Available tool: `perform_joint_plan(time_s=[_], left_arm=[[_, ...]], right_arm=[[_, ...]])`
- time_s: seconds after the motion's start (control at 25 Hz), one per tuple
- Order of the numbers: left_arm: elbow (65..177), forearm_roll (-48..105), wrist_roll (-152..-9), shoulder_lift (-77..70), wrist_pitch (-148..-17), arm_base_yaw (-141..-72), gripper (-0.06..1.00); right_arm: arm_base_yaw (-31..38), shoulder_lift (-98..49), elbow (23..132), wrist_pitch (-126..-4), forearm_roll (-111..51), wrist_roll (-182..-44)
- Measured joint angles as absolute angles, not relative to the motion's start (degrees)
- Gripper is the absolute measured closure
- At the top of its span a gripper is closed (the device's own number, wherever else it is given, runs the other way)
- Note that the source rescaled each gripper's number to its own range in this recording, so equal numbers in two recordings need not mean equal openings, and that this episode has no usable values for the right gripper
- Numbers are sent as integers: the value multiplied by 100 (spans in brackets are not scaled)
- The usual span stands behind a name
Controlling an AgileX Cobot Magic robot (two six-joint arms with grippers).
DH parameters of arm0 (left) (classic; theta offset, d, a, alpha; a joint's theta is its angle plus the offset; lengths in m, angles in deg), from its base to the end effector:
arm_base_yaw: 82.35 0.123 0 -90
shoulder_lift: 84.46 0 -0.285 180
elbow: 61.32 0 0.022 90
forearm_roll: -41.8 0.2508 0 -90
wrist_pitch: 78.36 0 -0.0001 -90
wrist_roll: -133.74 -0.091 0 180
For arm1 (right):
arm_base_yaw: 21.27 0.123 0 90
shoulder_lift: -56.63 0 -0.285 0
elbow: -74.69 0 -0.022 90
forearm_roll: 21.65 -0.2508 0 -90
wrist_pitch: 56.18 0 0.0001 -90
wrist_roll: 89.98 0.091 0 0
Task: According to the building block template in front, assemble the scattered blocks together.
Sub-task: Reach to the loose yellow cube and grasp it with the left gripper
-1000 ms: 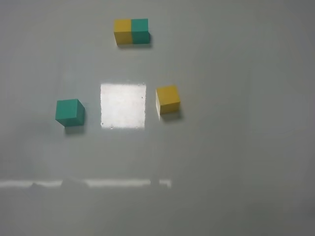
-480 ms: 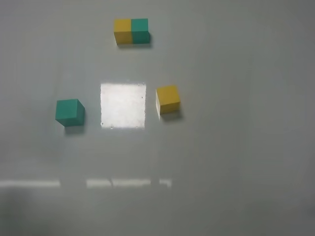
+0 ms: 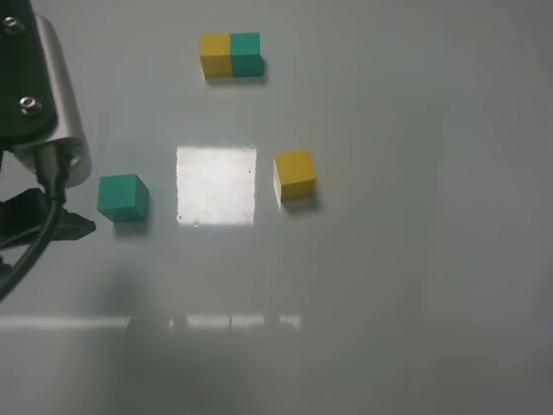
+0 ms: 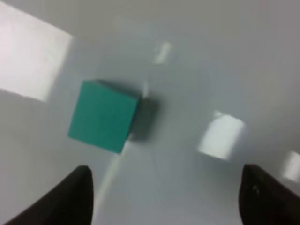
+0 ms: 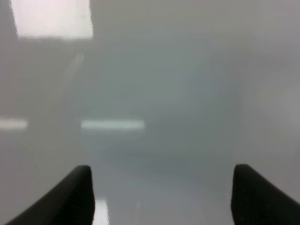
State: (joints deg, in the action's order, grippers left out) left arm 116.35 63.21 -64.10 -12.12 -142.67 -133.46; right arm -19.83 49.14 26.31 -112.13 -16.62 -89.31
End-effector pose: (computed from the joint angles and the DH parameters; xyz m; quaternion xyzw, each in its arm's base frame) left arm 0.1537 -0.1429 0.4188 0.5348 0.7492 0.0787 0.3828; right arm -0.0029 -0.0067 0.2854 -0.0055 0.8273 -0.0336 0.5607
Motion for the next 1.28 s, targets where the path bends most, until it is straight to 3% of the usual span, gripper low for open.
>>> perform_joint_plan(time_s=[0.52, 0.96, 1.28], left_arm=[[13483, 6768, -6431, 796, -14292, -14266, 47], [14406, 6768, -6695, 1905, -14042, -14272, 47], [14571, 6504, -6715, 2126, -13737, -13846, 47]], right_arm=[[-1983, 4914, 2631, -11213, -1662, -8931], [-1983, 4914, 2631, -11213, -1662, -8931], [-1983, 4914, 2631, -11213, -1662, -8931]])
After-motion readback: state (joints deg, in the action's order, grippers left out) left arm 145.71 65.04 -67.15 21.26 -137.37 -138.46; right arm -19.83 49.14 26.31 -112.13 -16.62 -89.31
